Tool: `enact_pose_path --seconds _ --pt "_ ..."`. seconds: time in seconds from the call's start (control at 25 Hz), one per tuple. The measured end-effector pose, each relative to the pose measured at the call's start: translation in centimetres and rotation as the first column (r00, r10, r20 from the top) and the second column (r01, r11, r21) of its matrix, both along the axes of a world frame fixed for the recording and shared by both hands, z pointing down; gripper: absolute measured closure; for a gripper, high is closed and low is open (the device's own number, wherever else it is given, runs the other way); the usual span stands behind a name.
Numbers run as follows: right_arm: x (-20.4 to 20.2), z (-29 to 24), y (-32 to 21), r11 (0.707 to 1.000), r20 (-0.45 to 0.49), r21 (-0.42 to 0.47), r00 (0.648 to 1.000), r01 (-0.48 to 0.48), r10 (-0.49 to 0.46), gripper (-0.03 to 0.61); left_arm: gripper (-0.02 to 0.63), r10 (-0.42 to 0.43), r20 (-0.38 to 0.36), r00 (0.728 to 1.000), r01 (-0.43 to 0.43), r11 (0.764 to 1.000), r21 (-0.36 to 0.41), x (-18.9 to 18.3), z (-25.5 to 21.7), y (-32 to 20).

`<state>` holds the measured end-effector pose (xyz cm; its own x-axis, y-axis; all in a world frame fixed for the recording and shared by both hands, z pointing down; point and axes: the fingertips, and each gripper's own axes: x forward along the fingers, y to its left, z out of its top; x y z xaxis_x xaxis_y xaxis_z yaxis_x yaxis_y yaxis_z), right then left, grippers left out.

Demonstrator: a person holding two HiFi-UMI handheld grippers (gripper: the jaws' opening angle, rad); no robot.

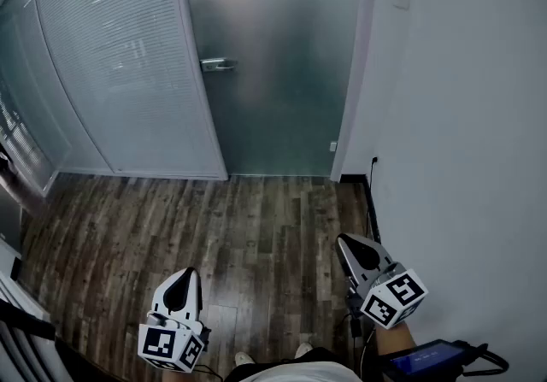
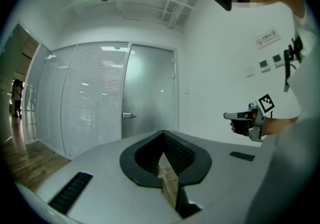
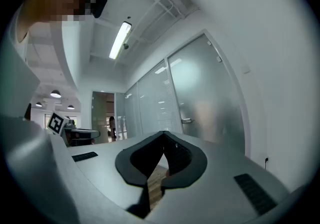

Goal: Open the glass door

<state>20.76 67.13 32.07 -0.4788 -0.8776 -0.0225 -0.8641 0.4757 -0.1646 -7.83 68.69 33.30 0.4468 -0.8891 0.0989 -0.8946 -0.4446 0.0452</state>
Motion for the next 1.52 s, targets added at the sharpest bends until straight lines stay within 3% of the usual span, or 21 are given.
enact_pose_path --seconds 0.28,0.48,0.68,0.88,1.32,1.52 --pt "0.7 1.0 0.3 1.000 0.008 -0.018 1.000 0.026 -0.026 0.577 0.615 -0.013 0.006 1.000 0.013 1.000 -0.003 0.6 0.9 1.5" --pt "-0.3 0.7 -0.6 0.999 -0.025 -0.014 0.999 0.043 -0.043 0.577 0.615 -0.028 -0.034 0.999 0.028 1.000 0.000 -0.6 0.5 0.3" --pt "0.5 0.5 -3.5 1.000 -0.053 -0.021 0.998 0.023 -0.024 0.577 0.615 -0.004 -0.055 0.998 0.004 1.000 0.005 -0.1 0.5 -3.8" --pt "1.9 1.9 -12.0 1.000 -0.056 -0.027 0.998 0.003 -0.004 0.577 0.615 0.012 -0.058 0.998 -0.012 1.000 0.009 1.1 2.2 -12.7" --pt "-9.5 0.6 -27.6 0.999 -0.073 -0.014 0.997 0.029 -0.030 0.577 0.615 -0.035 -0.035 0.999 0.036 0.999 0.020 -10.1 2.5 -27.3" --pt "-13.1 0.6 -32.2 0.999 -0.096 -0.024 0.994 0.043 -0.045 0.577 0.615 -0.016 -0.048 0.999 0.016 1.000 0.015 -12.1 2.8 -32.3"
